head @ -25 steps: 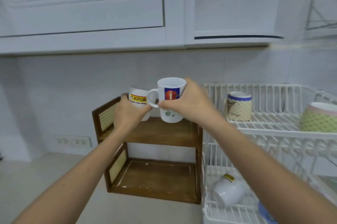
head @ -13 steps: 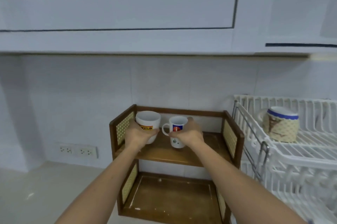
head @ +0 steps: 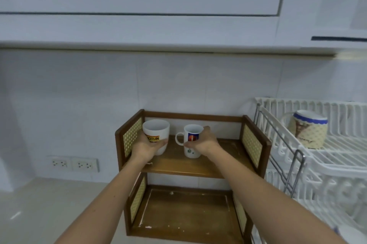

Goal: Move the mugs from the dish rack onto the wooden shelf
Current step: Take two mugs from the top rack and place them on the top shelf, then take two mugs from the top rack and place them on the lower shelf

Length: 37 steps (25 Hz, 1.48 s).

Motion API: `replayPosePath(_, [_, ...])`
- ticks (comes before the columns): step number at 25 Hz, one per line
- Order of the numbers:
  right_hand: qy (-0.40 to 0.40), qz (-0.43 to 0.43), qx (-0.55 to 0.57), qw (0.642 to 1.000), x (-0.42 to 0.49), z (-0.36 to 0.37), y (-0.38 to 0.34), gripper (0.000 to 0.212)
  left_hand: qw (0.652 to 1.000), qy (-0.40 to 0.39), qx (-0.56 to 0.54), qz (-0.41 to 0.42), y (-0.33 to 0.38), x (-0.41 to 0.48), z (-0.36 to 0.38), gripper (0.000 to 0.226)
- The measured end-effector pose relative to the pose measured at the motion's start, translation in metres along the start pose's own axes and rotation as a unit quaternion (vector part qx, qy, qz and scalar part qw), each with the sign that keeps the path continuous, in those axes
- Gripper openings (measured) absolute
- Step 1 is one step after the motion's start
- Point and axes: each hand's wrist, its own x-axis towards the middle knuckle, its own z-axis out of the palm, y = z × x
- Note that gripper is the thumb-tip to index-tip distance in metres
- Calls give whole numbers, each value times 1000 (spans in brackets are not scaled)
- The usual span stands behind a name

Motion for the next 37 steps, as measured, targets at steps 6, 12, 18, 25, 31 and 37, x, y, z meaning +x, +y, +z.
replayPosePath(6, [52, -196, -200, 959, -85, -110, -33, 63, 975, 61, 53, 205, 75, -44, 11, 69])
replayPosePath(12, [32, -95, -422, 901, -117, -277, 28, 31, 898, -119, -27, 422, 209, -103, 63, 21])
replayPosePath(18, [-114, 76, -726, 674, -107, -367, 139, 56, 624, -152, 428, 636, 296, -132, 189, 60])
replayPosePath(25, [-99, -10, -872, 479, -75, -372, 200, 59, 216, -101, 809, 538, 311, -130, 297, 85])
replayPosePath(31, [11, -17, -854, 519, -78, -380, 197, 69, 238, -107, 790, 555, 302, -122, 283, 71])
replayPosePath(37, [254, -48, -567, 782, -117, -367, 154, 93, 629, -98, 560, 530, 301, -118, 212, 88])
